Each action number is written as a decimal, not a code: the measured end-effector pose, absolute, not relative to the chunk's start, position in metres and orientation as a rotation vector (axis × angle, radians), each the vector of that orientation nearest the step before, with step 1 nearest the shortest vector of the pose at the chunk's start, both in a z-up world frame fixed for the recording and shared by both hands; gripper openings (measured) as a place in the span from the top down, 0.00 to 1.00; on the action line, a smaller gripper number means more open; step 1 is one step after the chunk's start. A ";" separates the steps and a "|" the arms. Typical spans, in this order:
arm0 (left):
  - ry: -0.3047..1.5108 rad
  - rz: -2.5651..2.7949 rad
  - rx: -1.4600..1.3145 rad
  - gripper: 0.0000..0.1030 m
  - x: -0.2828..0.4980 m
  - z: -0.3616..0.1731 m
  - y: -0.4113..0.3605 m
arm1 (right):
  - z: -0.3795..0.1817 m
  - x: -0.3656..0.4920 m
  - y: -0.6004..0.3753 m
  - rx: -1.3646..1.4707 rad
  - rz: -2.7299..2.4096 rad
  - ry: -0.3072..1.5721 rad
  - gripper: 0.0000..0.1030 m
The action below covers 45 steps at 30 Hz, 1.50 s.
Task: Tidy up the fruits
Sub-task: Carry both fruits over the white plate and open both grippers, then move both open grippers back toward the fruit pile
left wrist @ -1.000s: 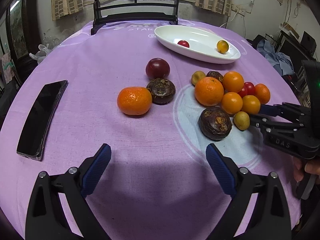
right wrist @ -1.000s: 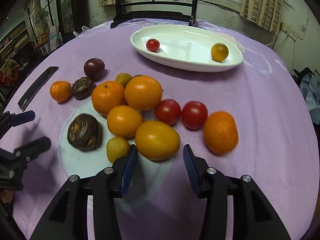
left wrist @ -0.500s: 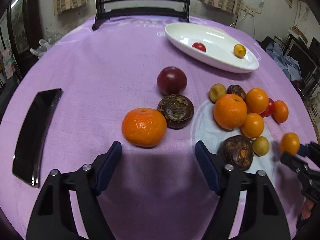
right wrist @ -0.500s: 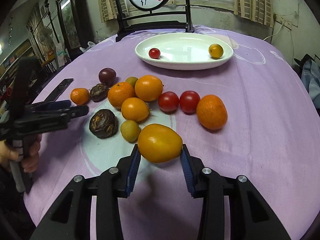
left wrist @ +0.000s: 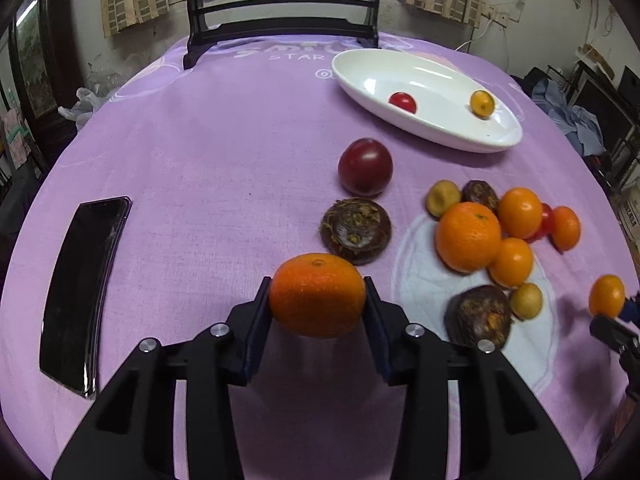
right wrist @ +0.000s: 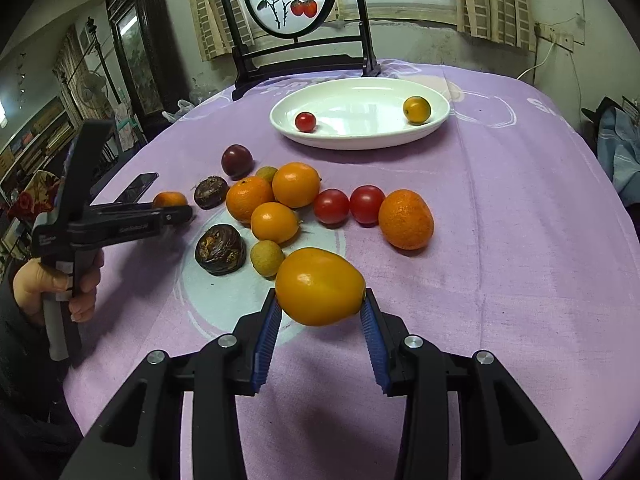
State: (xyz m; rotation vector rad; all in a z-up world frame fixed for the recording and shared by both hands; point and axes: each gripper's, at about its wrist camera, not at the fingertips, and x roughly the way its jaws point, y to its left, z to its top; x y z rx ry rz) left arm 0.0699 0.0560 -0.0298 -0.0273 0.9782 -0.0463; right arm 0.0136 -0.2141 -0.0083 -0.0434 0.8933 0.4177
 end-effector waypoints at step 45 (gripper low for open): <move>0.855 -0.008 0.022 0.09 0.209 0.028 -0.011 | 0.010 0.158 -0.214 -0.090 0.291 0.825 0.42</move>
